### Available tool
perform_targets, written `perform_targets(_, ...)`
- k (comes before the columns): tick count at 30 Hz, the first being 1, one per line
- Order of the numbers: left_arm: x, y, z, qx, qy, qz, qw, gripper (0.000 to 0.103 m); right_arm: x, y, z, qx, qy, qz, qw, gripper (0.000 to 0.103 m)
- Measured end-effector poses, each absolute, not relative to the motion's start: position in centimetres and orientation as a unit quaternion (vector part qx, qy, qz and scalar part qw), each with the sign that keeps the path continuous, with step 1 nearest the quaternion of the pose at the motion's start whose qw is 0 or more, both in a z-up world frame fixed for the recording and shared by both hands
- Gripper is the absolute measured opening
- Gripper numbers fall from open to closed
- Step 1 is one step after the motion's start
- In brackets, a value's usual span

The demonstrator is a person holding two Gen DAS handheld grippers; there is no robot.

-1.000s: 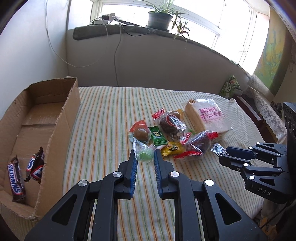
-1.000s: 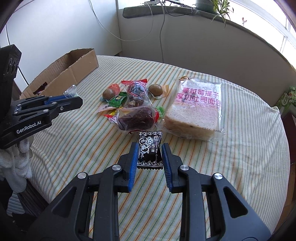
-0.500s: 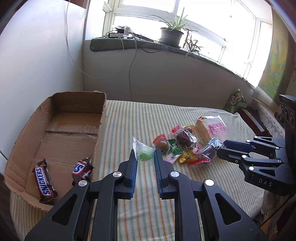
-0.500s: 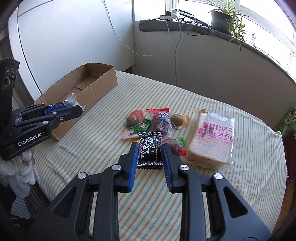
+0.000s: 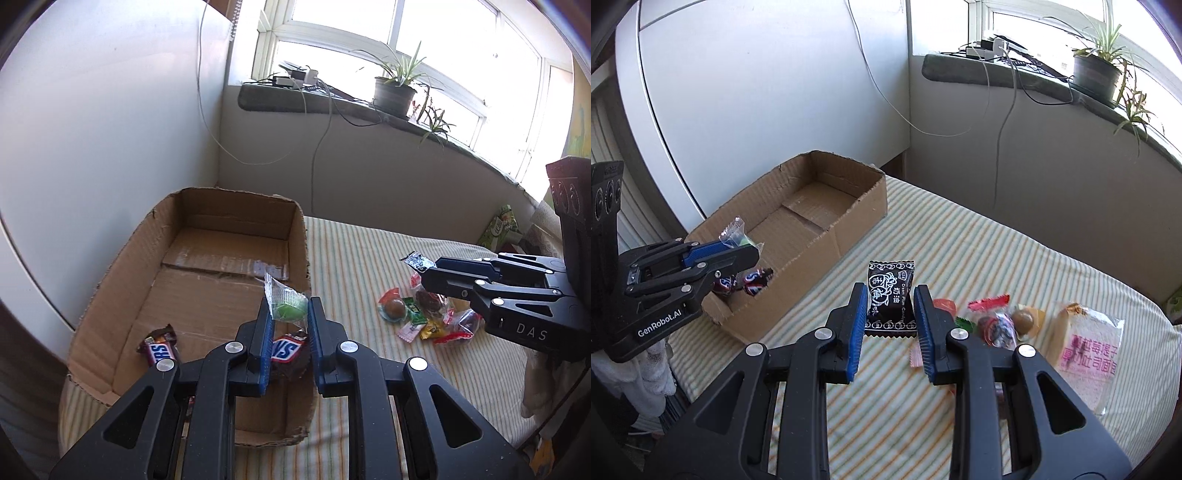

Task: Organize snacks
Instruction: 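Carry the green candy and black packet over the cardboard box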

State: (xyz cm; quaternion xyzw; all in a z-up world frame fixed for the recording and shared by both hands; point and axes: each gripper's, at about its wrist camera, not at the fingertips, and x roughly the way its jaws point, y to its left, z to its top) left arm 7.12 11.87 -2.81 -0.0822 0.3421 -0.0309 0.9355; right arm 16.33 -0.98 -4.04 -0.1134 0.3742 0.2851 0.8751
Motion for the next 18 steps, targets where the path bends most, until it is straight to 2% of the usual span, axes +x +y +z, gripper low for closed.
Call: perform_targets(18, 7.8, 16.4, -4.3, -0.102, 0.352, 0.005, 0.930, 0.016, 19.8, 9.6, -5.8, -0.143, 0.381, 0.339, 0.848, 0.027)
